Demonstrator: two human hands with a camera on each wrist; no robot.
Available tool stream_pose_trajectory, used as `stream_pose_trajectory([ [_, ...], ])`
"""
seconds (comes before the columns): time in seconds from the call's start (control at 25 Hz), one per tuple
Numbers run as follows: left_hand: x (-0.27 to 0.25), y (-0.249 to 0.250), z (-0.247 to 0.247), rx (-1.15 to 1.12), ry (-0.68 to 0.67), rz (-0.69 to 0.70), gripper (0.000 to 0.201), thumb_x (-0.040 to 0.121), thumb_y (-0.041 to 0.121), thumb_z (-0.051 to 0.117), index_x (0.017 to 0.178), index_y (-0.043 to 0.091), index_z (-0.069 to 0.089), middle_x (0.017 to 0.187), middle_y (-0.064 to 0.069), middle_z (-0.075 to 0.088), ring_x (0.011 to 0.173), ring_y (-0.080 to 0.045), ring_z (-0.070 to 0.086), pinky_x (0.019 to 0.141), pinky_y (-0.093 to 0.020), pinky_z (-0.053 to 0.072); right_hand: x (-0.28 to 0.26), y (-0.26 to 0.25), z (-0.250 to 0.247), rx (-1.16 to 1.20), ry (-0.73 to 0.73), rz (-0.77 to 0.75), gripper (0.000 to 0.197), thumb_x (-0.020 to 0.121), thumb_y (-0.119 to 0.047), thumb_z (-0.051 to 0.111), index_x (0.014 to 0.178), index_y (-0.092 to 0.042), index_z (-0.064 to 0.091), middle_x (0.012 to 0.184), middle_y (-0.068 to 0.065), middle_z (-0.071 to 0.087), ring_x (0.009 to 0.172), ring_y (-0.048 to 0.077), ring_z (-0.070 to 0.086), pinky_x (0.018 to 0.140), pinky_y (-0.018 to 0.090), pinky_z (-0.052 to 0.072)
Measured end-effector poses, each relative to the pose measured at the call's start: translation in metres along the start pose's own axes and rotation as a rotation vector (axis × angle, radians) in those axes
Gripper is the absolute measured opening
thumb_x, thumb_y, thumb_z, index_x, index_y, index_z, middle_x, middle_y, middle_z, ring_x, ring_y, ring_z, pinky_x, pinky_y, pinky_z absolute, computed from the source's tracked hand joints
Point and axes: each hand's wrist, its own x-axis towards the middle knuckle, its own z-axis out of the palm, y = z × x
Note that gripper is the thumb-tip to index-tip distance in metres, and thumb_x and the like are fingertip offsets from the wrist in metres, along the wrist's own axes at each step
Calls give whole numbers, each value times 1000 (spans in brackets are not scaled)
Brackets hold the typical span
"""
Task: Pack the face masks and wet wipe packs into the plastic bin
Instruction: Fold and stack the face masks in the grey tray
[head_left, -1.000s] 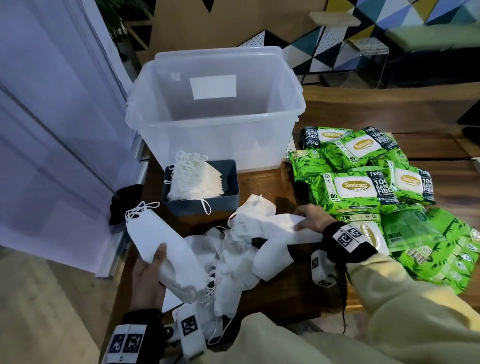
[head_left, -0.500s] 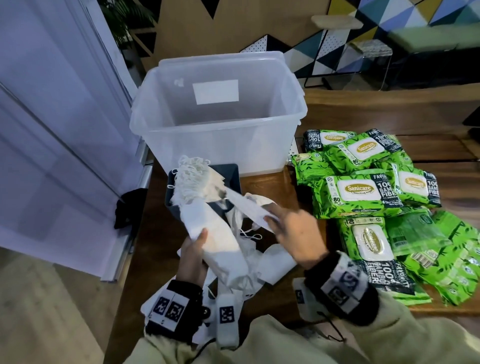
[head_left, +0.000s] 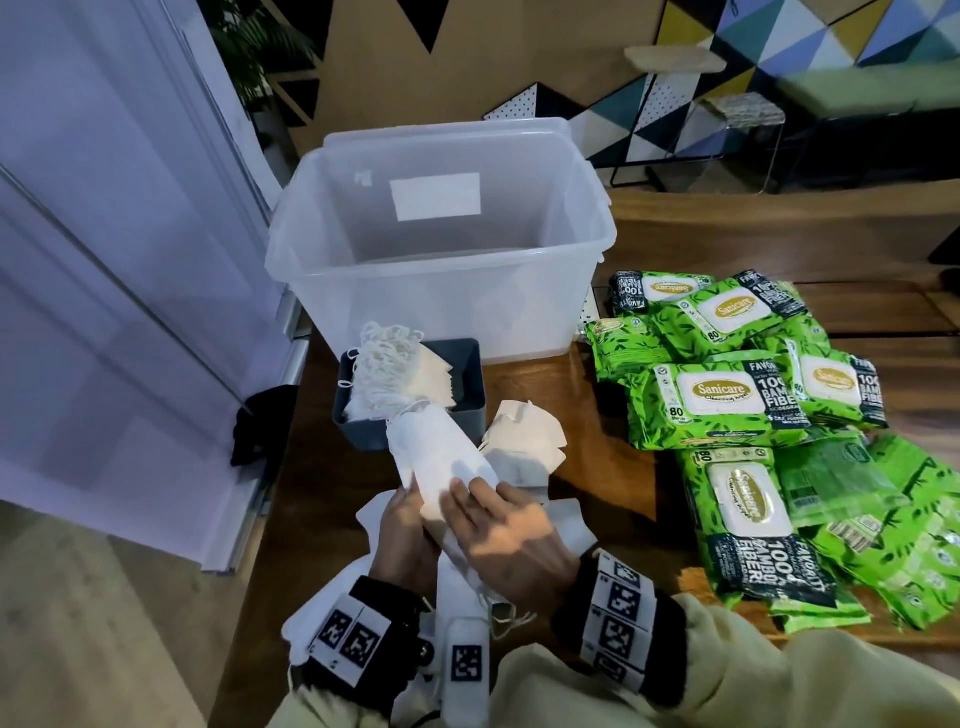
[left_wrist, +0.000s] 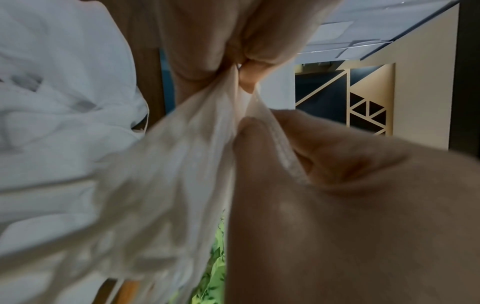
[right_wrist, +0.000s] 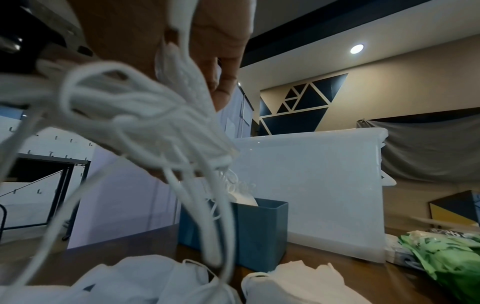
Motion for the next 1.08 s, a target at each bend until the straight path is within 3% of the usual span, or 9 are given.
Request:
stream_pose_trajectory([
  [0.12, -2, 2, 1, 93, -12, 12, 28, 102, 22, 29, 88, 13, 52, 58, 8, 69, 55, -1, 66, 55, -15, 54, 0, -1, 0, 75, -8, 73, 52, 100, -25, 22, 101, -12, 72, 100, 6, 73, 90, 17, 66, 64, 24, 53],
  [0.24, -1, 3, -5, 140, -5, 56, 32, 101, 20, 34, 110, -2, 55, 90, -14, 71, 83, -23, 68, 76, -33, 55, -5, -1, -6, 184, -33, 79, 45, 97, -38, 32, 109, -13, 68, 111, 5, 70, 95, 17, 64, 63, 27, 55],
  [0.32, -2, 4, -7, 142, -16, 63, 32, 100, 13, 35, 119, -8, 50, 101, -23, 64, 88, -30, 63, 76, -36, 53, -4, 6, -8, 327, 6, 90, 47, 99, -44, 30, 111, -17, 66, 115, 1, 68, 100, 16, 61, 67, 28, 56],
  [0.52, -12, 6, 3, 177, -126, 98, 26, 95, -2, 35, 112, 4, 56, 83, -5, 74, 71, -15, 70, 60, -22, 56, 15, 39, -2, 458, -12, 587, 57, 93, -55, 36, 122, -7, 48, 116, 9, 63, 107, 21, 54, 87, 31, 46],
  [0.64, -8, 5, 7, 202, -89, 118, 30, 98, 3, 36, 124, -3, 48, 116, -20, 62, 87, -24, 63, 69, -22, 58, 13, 49, -7, 1067, -228, 1000, 41, 79, -33, 72, 106, -6, 57, 108, 10, 66, 98, 22, 61, 86, 35, 47],
  [0.72, -6, 4, 6, 221, -90, 133, 31, 99, 8, 38, 125, -3, 49, 122, -21, 58, 97, -29, 60, 78, -26, 56, 4, 56, -8, 1280, -55, 1120, 19, 75, -15, 77, 78, -7, 60, 79, 7, 67, 74, 16, 61, 68, 30, 48],
  [0.8, -8, 6, 3, 257, -92, 136, 27, 99, 14, 41, 120, 4, 54, 114, -15, 63, 96, -26, 62, 84, -32, 53, 0, 61, -9, 1398, 87, 1232, 21, 75, -2, 73, 65, -8, 55, 59, -4, 60, 56, 5, 54, 58, 20, 43],
  [0.92, -3, 8, -5, 330, -68, 146, 23, 98, 16, 43, 115, 5, 54, 105, -12, 64, 88, -20, 62, 79, -31, 50, -10, 74, -11, 1549, 231, 1382, 18, 76, 5, 68, 71, -9, 58, 69, 3, 62, 69, 15, 55, 71, 27, 45],
  [1.08, 1, 6, -11, 460, -95, 94, 31, 99, 18, 40, 125, 5, 51, 118, -16, 62, 108, -31, 59, 98, -43, 46, -15, 83, -15, 1545, 302, 1356, 18, 77, 9, 65, 77, -9, 61, 70, 2, 64, 74, 16, 55, 74, 26, 45],
])
